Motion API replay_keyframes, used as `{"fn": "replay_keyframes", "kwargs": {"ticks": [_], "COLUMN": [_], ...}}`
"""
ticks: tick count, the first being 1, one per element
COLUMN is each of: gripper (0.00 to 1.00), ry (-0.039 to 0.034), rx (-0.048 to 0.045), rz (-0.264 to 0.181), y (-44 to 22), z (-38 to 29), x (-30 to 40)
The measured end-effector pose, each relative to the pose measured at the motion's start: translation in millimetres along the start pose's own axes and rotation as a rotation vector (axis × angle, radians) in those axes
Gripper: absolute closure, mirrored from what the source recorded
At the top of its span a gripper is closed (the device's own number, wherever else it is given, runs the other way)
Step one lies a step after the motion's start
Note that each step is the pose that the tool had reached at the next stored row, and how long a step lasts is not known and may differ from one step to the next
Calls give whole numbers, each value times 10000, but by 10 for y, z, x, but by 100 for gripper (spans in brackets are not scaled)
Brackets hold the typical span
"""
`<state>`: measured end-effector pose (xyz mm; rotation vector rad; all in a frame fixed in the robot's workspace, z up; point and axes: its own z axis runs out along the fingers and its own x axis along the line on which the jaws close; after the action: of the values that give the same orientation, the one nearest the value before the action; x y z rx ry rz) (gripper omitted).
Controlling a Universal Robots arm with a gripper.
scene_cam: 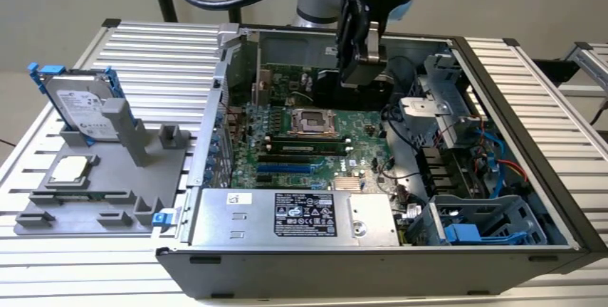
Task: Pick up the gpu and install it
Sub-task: 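Insert the gpu into the slot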
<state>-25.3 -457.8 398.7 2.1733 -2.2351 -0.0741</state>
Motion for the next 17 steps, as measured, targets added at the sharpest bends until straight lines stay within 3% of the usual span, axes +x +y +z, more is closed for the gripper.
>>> {"fn": "replay_keyframes", "kwargs": {"ticks": [17], "gripper": [100], "ry": [1], "rx": [0], "rz": [0], "y": [-2], "z": [150], "x": [-27]}}
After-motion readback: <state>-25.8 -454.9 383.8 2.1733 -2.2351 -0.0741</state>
